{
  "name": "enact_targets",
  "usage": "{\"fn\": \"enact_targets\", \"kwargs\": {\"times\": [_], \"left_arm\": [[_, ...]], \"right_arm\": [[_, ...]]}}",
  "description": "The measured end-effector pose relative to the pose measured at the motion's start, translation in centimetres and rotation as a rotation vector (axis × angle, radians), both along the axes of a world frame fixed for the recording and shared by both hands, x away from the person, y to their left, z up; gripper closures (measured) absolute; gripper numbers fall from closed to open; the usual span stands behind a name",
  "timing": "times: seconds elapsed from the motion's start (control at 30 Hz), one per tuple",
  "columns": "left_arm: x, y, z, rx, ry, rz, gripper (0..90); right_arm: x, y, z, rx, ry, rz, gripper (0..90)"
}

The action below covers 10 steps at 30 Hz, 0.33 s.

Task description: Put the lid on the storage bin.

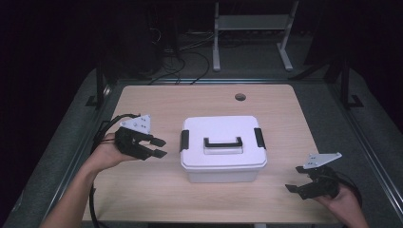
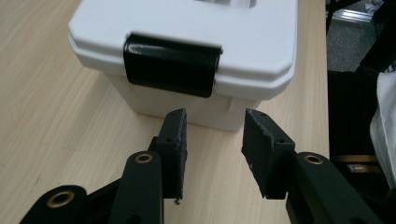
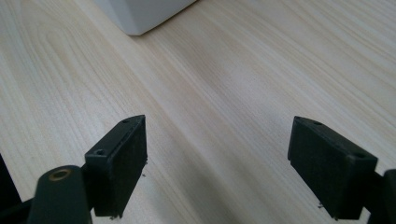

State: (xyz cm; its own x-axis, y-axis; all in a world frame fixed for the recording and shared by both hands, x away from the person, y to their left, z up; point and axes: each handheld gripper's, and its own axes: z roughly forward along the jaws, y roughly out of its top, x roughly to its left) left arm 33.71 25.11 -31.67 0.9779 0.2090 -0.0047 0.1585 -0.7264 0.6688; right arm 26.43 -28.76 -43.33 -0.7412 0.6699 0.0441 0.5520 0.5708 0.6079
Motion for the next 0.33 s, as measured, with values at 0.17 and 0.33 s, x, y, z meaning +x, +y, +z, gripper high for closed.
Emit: {"fn": "enact_targets", "kwargs": {"times": [0.17,0.33], "left_arm": [[-0.5,0.8,-0.8,-0.008,0.007,0.012,57.7],[-0.9,1.3,-1.6,-0.016,0.014,0.028,55.8]], "right_arm": [[-0.1,0.0,0.0,-0.002,-0.002,0.002,19.2],[-0.1,0.1,0.2,0.001,-0.003,0.000,19.1]]}}
